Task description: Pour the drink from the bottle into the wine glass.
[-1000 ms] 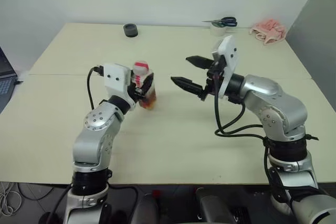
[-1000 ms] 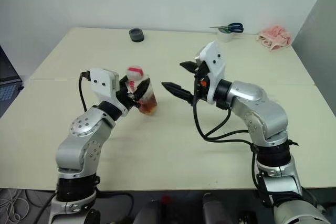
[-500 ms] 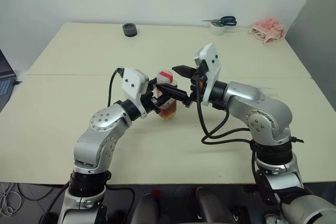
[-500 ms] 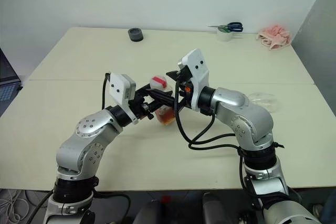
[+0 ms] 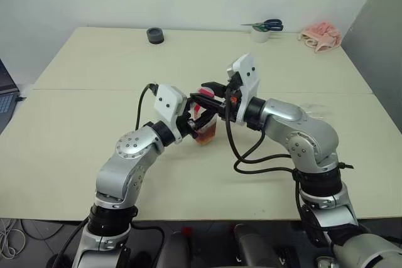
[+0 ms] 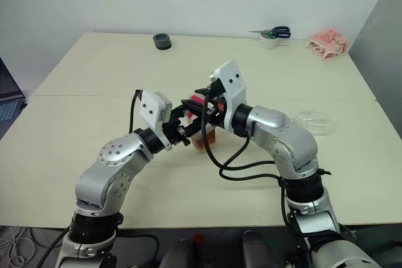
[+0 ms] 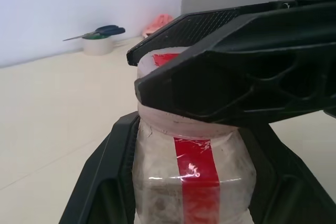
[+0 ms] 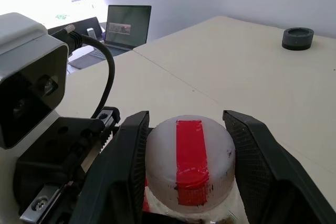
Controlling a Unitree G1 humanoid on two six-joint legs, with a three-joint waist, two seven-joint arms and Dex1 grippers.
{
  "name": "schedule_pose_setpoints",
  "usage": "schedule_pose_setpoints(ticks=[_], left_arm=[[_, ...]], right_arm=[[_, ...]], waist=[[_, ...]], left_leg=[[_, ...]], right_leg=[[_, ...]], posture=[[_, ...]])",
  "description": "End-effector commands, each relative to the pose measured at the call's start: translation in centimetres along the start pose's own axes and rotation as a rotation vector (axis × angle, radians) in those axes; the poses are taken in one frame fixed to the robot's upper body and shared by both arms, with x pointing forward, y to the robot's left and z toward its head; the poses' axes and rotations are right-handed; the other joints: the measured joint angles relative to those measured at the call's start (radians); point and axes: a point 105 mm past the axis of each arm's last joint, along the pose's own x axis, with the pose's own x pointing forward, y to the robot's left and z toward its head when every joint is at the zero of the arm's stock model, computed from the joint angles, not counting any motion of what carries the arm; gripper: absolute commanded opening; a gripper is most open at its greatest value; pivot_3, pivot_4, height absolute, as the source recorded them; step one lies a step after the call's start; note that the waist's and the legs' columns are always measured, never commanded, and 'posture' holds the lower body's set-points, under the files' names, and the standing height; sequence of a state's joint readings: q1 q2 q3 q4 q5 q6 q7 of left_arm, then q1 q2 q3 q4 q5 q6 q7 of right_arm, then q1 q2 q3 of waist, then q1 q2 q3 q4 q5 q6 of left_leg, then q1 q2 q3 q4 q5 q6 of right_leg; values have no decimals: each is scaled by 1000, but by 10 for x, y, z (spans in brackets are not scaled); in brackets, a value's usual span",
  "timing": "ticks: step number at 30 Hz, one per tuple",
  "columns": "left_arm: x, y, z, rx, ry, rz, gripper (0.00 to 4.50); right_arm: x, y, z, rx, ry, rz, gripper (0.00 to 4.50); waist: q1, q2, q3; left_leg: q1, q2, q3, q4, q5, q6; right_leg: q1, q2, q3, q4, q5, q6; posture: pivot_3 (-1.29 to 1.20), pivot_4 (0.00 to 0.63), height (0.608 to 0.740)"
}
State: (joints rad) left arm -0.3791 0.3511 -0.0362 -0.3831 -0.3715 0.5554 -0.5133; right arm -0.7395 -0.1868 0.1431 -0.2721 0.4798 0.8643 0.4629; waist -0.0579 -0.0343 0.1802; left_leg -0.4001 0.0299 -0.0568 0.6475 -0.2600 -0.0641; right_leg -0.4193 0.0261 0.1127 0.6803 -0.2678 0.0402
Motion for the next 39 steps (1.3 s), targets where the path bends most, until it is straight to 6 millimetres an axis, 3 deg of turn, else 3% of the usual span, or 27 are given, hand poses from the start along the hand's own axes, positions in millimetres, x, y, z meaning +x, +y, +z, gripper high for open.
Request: schedule_pose_setpoints(ticks=[1,5,10,15,23,27,30,39], left_arm=[[-1,-4,19,34,-76,-39,2168],[-1,-8,19,32,-73,-92,2167],[-4,-13,23,23,-77,-137,2167],[-8,-4,18,25,-64,-66,2167],[-8,0,8,18,-32,-30,2167],[-4,10,5,30,-22,23,2167],[0,15,4,41,-12,52,2167],[19,5,9,25,-40,35,2167]], right_arm=[[-1,8,5,-76,-20,170,1899],[-3,7,1,-167,2,426,1899],[7,-21,15,-263,3,453,1899],[-9,-35,15,-230,35,409,1899],[-23,-34,33,-257,-33,288,4467],[-37,-32,34,-264,-27,185,4500],[-47,-19,33,-242,-17,144,4500],[-44,-9,17,-108,16,-122,4500]], waist=[[0,0,0],[0,0,0],[-9,1,0],[0,1,0],[5,1,0],[5,1,0],[7,1,0],[8,1,0]], left_leg=[[0,0,0,0,0,0],[0,-1,1,0,0,0],[1,0,0,0,0,1],[-1,0,-1,0,0,0],[-1,-2,-2,1,0,0],[-1,-2,-5,1,1,1],[-1,-2,-7,1,1,1],[-1,-2,-10,2,2,0]], right_leg=[[0,0,0,0,0,0],[1,0,0,0,0,0],[0,1,0,1,0,-1],[0,-3,-2,0,0,-1],[0,-9,-6,0,0,-1],[1,-5,-9,1,0,-1],[2,-6,-10,1,0,-1],[4,-5,-13,1,0,-1]], posture=[[0,150,740],[0,150,740],[0,150,740],[0,150,740],[0,150,740],[0,150,740],[0,150,740],[0,150,740]])
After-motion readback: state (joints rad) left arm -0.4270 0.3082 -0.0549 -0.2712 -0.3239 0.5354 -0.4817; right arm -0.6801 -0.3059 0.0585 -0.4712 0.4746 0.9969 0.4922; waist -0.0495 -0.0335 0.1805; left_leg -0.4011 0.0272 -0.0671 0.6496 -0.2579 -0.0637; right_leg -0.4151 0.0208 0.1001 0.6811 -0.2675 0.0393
